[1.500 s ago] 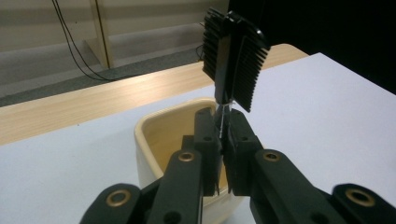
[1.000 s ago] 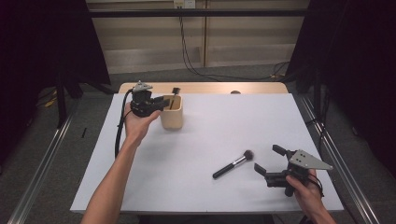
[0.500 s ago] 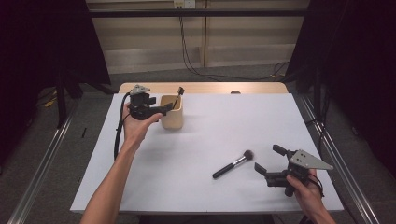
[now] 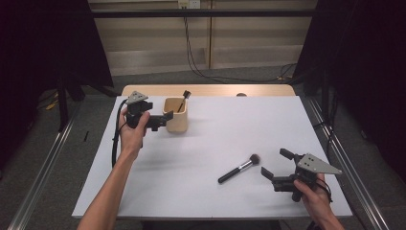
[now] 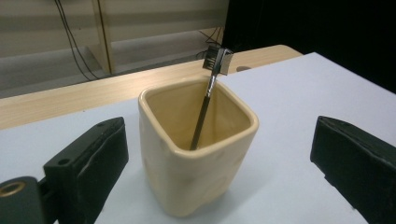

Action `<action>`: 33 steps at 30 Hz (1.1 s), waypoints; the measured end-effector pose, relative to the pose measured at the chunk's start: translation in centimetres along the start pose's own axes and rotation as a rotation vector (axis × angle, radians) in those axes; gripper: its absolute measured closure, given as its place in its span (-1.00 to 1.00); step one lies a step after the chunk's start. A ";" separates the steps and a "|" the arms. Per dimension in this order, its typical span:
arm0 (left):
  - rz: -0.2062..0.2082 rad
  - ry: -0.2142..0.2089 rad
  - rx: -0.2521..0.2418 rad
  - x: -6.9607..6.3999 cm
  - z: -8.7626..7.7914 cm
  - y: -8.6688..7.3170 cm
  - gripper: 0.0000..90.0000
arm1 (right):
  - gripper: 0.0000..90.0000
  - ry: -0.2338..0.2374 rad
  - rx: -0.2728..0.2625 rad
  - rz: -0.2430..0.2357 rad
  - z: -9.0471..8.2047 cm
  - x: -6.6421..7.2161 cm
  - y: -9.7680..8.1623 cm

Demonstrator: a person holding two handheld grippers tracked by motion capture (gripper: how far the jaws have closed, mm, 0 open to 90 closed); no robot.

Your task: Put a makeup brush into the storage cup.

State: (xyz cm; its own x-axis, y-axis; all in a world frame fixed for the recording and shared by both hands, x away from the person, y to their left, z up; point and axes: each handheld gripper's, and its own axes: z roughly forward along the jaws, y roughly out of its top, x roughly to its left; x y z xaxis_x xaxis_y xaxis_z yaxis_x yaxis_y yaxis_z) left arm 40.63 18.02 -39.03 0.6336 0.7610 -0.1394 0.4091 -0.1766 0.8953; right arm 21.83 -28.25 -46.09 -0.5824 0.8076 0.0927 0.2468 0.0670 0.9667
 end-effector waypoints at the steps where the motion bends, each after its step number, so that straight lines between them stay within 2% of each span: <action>1: 0.006 -0.022 -0.010 0.0 -0.2 -0.3 -0.91 | -1.00 -0.001 0.002 -0.001 0.0 0.0 0.0; 3: 0.014 -0.011 -0.010 -0.1 -0.4 -0.6 -0.91 | -1.00 0.000 0.003 0.002 0.0 0.0 0.0; 9: 0.002 0.007 -0.025 0.1 -1.0 -1.6 -0.91 | -1.00 -0.003 0.002 0.002 0.0 0.0 0.0; 14: -0.012 -0.002 -0.061 0.3 -1.7 -2.5 -0.91 | -1.00 -0.002 0.000 0.000 0.0 0.0 0.0; 18: -0.006 -0.008 -0.081 0.2 -2.4 -3.0 -0.91 | -1.00 -0.003 0.001 0.005 0.0 0.0 0.0; 23: 0.027 -0.023 -0.074 -0.4 -3.3 -3.4 -0.91 | -1.00 -0.008 0.001 0.006 0.0 0.0 0.0; 27: 0.040 -0.003 -0.070 -0.9 -4.1 -4.0 -0.92 | -1.00 -0.014 0.002 0.008 0.0 0.0 0.0; 28: 0.014 -0.014 -0.068 -1.0 -4.2 -4.1 -0.92 | -1.00 -0.014 0.002 0.008 0.0 0.0 0.0; 29: 0.009 -0.021 -0.070 -1.0 -4.3 -4.3 -0.92 | -1.00 -0.013 0.002 0.009 0.0 0.0 0.0; 32: 0.012 -0.005 -0.073 -1.2 -4.8 -4.7 -0.92 | -1.00 -0.013 -0.001 0.008 0.0 0.0 0.0; 33: 0.011 -0.013 -0.070 -1.2 -5.0 -4.8 -0.92 | -1.00 -0.012 -0.001 0.009 0.0 0.0 0.0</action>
State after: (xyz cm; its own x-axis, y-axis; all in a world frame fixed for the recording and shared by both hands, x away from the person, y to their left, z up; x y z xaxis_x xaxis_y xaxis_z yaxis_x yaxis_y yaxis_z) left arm 34.66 21.10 -41.06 0.6466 0.7508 -0.1348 0.3559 -0.1405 0.9239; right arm 21.81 -28.27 -46.04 -0.5704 0.8154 0.0987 0.2517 0.0591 0.9660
